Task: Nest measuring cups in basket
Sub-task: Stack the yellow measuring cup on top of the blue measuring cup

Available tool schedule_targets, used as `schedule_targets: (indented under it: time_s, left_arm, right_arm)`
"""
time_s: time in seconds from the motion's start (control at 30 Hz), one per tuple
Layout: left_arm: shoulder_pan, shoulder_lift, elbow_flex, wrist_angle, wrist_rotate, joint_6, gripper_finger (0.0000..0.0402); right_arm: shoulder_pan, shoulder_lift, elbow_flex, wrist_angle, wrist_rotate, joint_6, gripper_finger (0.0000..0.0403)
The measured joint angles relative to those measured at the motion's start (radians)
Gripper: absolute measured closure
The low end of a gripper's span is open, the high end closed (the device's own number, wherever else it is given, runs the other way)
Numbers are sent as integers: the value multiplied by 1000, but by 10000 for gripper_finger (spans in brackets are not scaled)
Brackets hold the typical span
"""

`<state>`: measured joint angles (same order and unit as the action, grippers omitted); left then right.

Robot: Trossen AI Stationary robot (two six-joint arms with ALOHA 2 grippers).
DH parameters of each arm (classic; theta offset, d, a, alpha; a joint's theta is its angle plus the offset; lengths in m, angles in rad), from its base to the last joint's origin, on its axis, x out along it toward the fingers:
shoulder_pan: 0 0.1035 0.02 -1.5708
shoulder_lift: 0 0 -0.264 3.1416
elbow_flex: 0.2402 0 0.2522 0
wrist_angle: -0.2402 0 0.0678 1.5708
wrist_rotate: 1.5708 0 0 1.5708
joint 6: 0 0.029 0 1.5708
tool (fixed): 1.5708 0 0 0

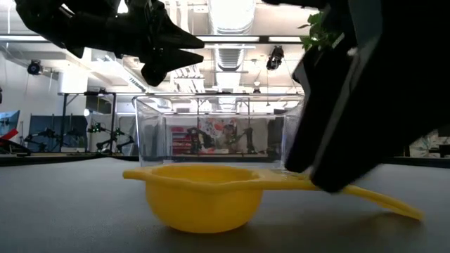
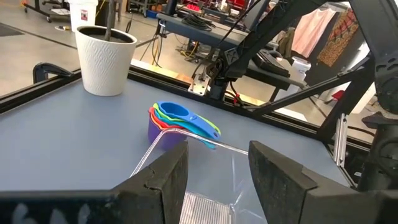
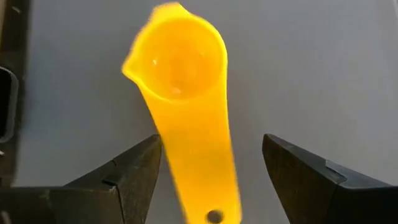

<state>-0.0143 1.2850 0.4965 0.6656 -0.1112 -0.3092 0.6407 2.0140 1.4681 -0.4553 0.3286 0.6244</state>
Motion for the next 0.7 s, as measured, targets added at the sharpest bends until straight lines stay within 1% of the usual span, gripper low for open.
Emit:
schedule_targets:
  time_s: [0.13,0.37,0.7]
  left_arm:
    - [0,0,0,0,0,0,250]
    - [0,0,0,0,0,0,250]
    - [0,0,0,0,0,1,250]
  right_arm:
    - [0,0,-16,3,-7,15,133]
    - [0,0,-18,13,-14,-6,136]
    - [-6,0,-18,26,-15,-16,177]
